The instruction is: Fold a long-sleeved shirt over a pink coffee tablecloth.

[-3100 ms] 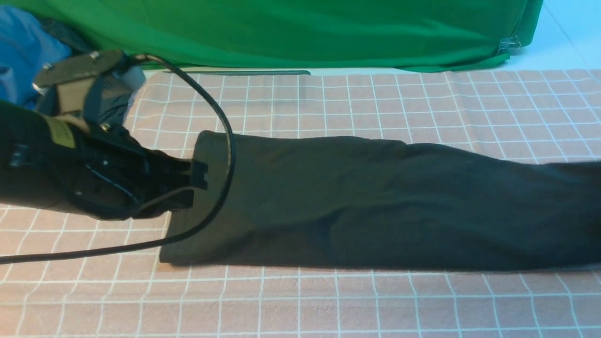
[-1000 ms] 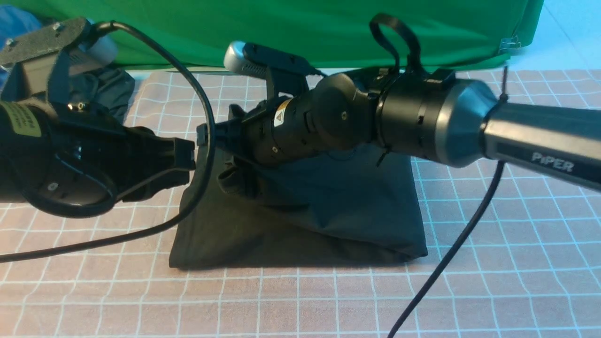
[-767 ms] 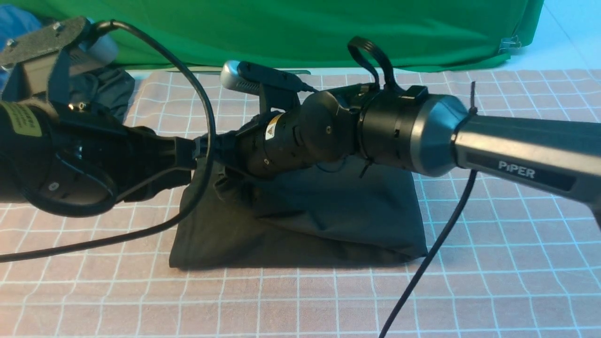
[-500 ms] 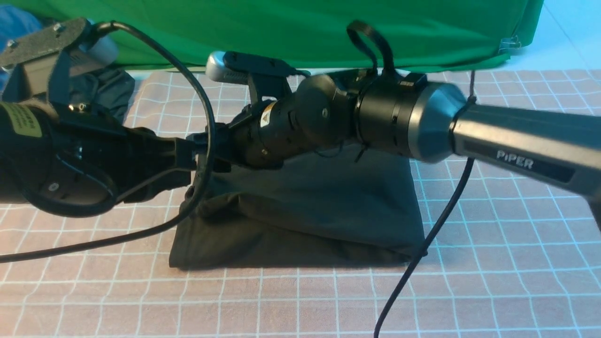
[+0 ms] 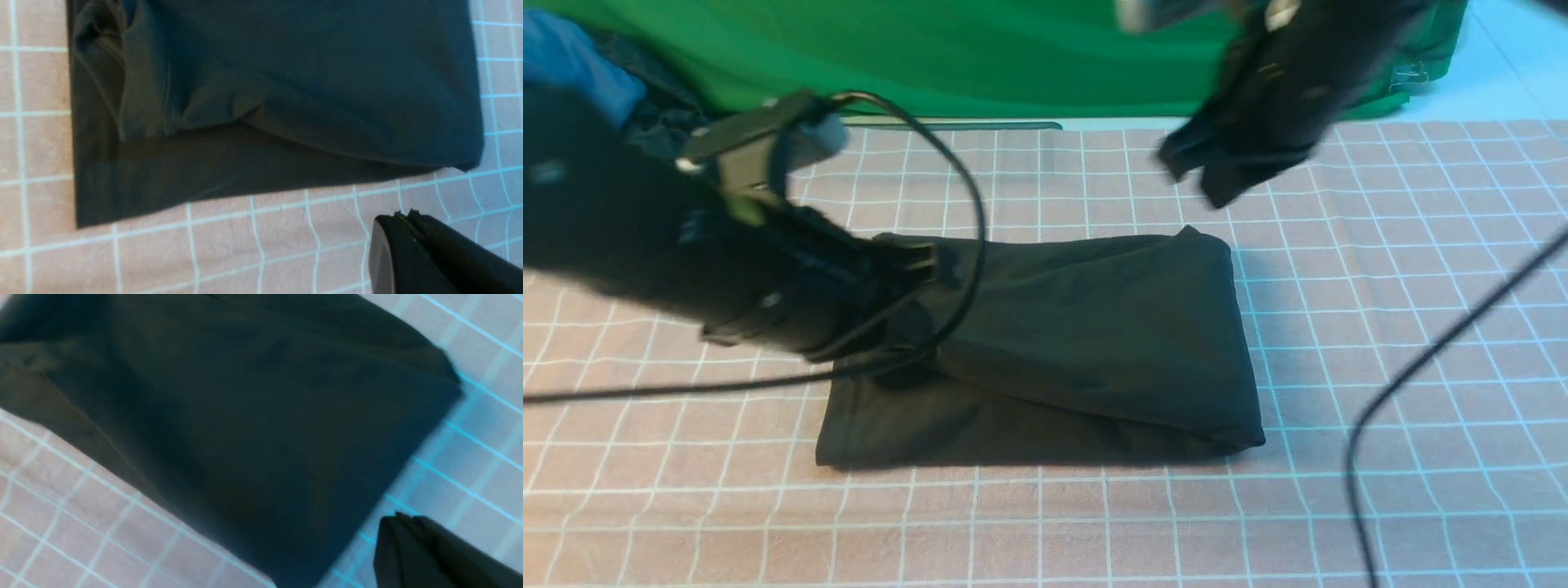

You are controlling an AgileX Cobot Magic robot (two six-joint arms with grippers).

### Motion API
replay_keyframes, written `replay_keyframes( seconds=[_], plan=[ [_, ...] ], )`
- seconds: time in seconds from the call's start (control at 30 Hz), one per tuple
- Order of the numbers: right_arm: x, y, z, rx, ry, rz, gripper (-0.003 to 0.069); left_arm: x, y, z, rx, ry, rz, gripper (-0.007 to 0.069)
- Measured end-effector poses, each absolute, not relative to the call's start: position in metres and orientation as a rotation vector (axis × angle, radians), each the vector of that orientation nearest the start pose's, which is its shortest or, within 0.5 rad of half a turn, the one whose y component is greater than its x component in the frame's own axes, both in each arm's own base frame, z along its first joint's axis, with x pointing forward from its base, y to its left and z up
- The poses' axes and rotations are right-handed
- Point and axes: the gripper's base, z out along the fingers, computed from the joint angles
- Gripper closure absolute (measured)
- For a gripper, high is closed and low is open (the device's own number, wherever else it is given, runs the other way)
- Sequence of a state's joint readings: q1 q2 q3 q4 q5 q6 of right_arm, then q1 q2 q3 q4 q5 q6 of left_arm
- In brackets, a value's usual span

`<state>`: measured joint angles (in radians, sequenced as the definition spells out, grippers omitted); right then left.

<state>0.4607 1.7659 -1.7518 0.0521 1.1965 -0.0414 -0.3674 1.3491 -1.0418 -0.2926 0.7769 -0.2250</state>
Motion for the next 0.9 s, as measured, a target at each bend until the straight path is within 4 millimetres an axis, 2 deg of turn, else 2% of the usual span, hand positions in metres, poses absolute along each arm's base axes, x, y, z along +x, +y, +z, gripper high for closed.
replay_keyframes(
  seconds=[0.13, 0.17, 0.23, 0.37, 0.5, 0.67, 0.77, 0.9],
  plan=[
    [0.316, 0.155, 0.353, -0.662, 2.647, 0.184, 0.0623, 0.282, -0.129, 0.296, -0.013, 2.621, -0.575, 0.0611],
    [0.310, 0.152, 0.350, -0.661, 2.649, 0.185, 0.0623, 0.295, -0.135, 0.289, -0.014, 2.635, -0.577, 0.0611],
    [0.302, 0.149, 0.339, -0.653, 2.647, 0.193, 0.0623, 0.307, -0.139, 0.281, -0.015, 2.651, -0.571, 0.0611],
    [0.298, 0.149, 0.310, -0.605, 2.629, 0.250, 0.0623, 0.324, -0.144, 0.245, 0.016, 2.750, -0.487, 0.0611],
    [0.297, 0.153, 0.278, -0.541, 2.654, 0.328, 0.0623, 0.330, -0.140, 0.216, -0.001, 2.847, -0.362, 0.0611],
    [0.301, 0.159, 0.236, -0.474, 2.723, 0.380, 0.0623, 0.323, -0.134, 0.192, -0.014, 2.932, -0.275, 0.0611],
    [0.305, 0.161, 0.222, -0.467, 2.749, 0.375, 0.0623, 0.319, -0.130, 0.186, -0.047, 2.949, -0.225, 0.0611],
    [0.307, 0.162, 0.220, -0.462, 2.751, 0.377, 0.0623, 0.317, -0.127, 0.191, -0.054, 2.940, -0.192, 0.0611]
  ],
)
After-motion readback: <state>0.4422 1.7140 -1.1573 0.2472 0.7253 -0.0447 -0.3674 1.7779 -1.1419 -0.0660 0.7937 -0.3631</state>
